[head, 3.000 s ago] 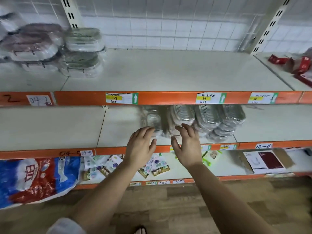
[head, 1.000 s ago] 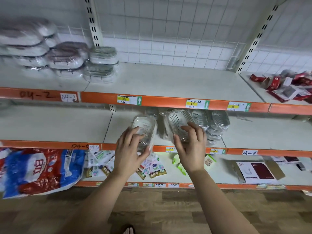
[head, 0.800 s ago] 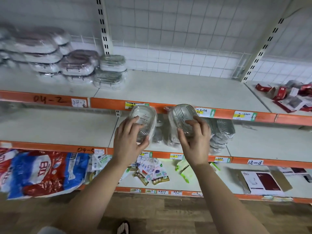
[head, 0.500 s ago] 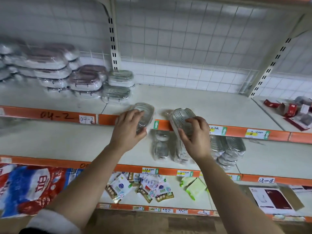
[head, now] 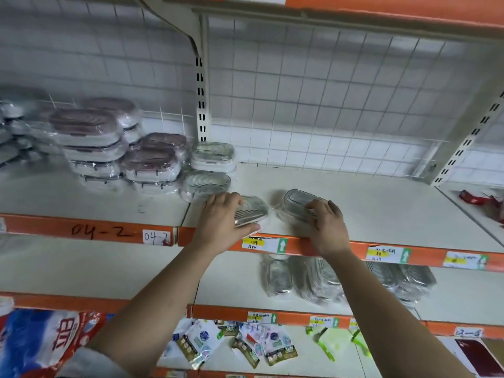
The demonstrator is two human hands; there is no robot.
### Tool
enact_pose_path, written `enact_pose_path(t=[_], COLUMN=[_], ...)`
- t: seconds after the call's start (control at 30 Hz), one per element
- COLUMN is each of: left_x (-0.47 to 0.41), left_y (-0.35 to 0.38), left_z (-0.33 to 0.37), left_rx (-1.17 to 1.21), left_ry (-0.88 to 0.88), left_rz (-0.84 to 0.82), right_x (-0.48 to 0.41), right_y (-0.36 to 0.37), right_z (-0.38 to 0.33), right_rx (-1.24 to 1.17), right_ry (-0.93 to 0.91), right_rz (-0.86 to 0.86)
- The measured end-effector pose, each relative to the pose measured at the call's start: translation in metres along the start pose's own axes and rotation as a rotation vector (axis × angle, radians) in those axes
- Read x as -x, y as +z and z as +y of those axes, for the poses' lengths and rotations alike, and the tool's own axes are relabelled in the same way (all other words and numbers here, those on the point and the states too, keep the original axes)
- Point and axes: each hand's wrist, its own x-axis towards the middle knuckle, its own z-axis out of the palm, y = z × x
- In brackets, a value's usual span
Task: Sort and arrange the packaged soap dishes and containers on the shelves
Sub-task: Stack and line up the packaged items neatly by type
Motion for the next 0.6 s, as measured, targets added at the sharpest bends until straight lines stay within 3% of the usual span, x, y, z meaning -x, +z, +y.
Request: enact_pose_path(t=[0.17, 0.33, 0.47, 0.6], left_x=[0.0, -0.02, -0.042, -0.062], left_y=[-0.009, -0.033, -0.049, -0.058], left_z=[-0.016, -0.039, -0.062, -0.08], left_rx=[0.089, 0.079, 0.018, -0.009], left_ry=[0.187, 0.197, 0.077, 0.092], left_rz=[0.092, 0.162, 0.029, -0.141], right_x=[-0.014, -0.035, -0.048, -0.056], right_y=[0.01, 0.02, 0.031, 0.04], right_z=[-0.001, -0.005, -0.018, -0.026], right_rx=[-0.12, -0.119, -0.091, -0.089], right_ry=[0.009, 0.077, 0.1, 0.072], right_rz=[0.102, 0.066, 0.079, 0.099])
